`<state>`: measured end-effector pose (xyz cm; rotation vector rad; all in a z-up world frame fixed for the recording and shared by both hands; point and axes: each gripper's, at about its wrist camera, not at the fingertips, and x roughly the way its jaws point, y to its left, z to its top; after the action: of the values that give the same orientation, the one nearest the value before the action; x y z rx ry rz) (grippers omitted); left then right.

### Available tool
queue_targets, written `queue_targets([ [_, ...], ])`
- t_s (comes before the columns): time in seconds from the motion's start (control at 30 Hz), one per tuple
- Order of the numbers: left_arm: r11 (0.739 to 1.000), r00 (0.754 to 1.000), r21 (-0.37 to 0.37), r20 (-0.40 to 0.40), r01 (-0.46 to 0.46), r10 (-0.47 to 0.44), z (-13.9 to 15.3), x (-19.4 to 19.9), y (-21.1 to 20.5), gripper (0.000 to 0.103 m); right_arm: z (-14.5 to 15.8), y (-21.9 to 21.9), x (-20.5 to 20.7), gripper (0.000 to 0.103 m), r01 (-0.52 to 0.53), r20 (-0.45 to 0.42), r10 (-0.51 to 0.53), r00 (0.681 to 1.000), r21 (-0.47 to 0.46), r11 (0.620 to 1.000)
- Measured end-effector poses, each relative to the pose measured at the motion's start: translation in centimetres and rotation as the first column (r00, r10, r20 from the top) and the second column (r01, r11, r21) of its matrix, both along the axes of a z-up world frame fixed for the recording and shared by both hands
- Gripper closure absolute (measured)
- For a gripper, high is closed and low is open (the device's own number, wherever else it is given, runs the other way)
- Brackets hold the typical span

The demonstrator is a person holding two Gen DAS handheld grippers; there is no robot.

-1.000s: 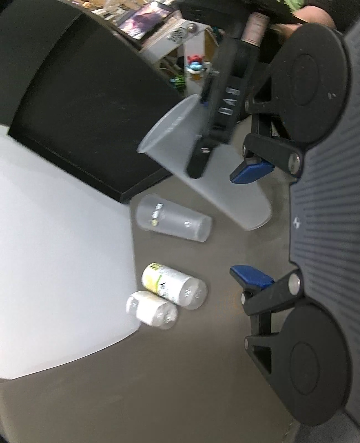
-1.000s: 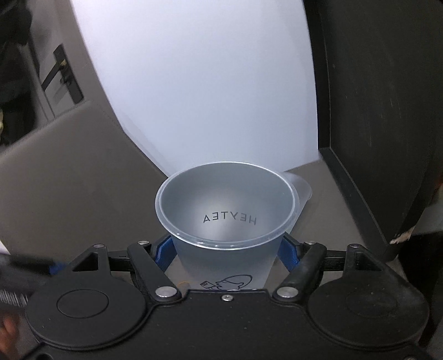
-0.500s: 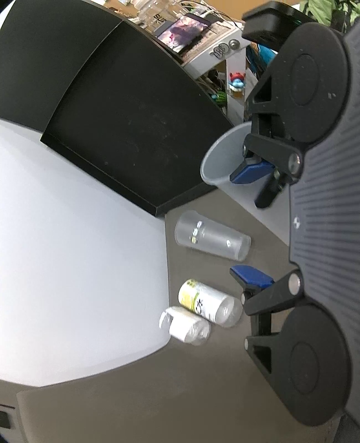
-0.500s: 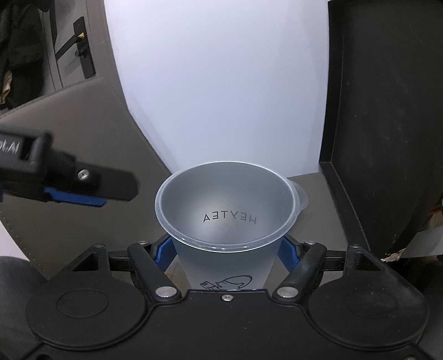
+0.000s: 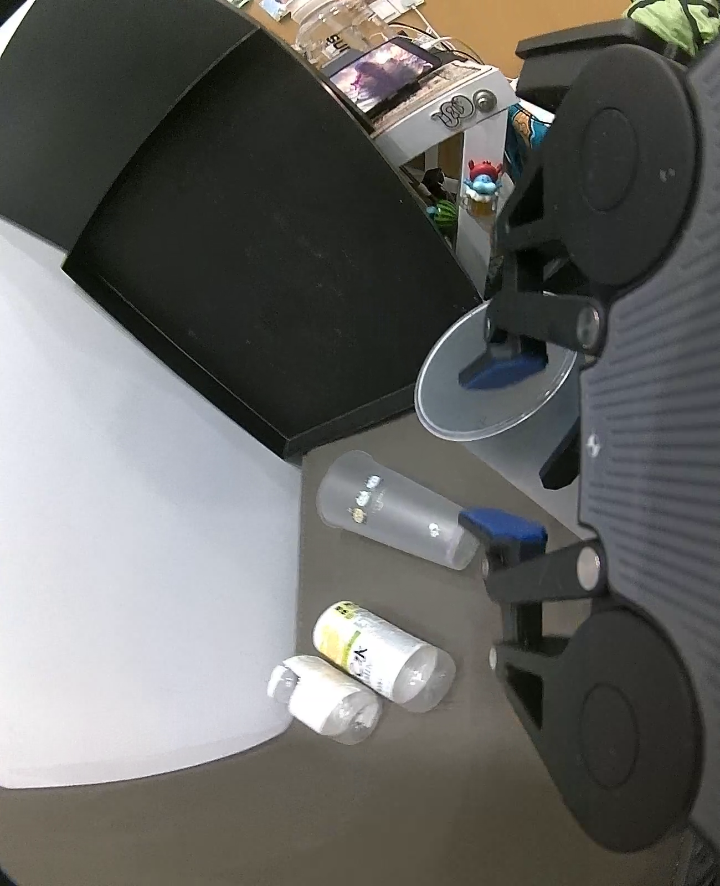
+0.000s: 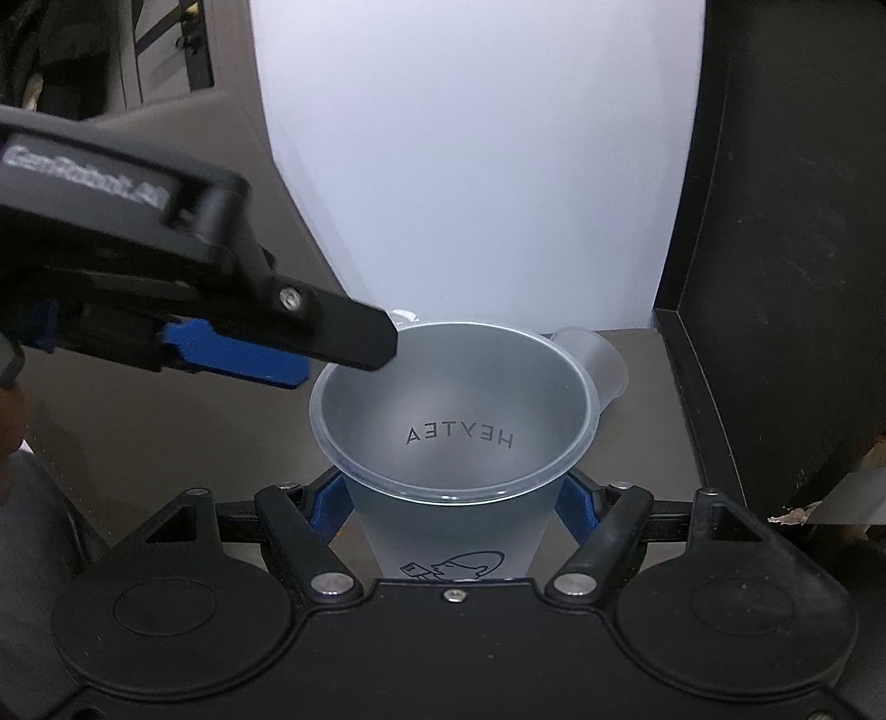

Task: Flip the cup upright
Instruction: 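Lower the upright cup onto the seat with the right gripper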

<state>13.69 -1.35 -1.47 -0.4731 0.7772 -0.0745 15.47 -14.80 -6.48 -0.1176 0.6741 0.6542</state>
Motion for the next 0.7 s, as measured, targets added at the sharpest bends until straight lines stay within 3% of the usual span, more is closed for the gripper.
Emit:
queue_targets([
  [0.07, 1.000, 1.000, -0.007, -0.011, -0.002, 0.002, -0.4, 0.2, 0.2, 0.069, 0.0, 0.3, -0.1, 0.030, -0.008, -0.002, 0.008, 1.000, -0.012, 1.000],
  [0.23, 1.000, 1.000, 0.000, -0.023, -0.002, 0.002, -1.2, 0.3, 0.4, 0.076, 0.2, 0.9, -0.4, 0.030, -0.032, -0.017, 0.032, 0.999, -0.033, 0.999],
  [0.7, 1.000, 0.998, 0.005, -0.066, 0.003, -0.003, -2.9, 0.1, 0.5, 0.076, -0.3, 2.0, 0.0, 0.029, -0.069, -0.040, 0.065, 0.997, -0.092, 0.993],
])
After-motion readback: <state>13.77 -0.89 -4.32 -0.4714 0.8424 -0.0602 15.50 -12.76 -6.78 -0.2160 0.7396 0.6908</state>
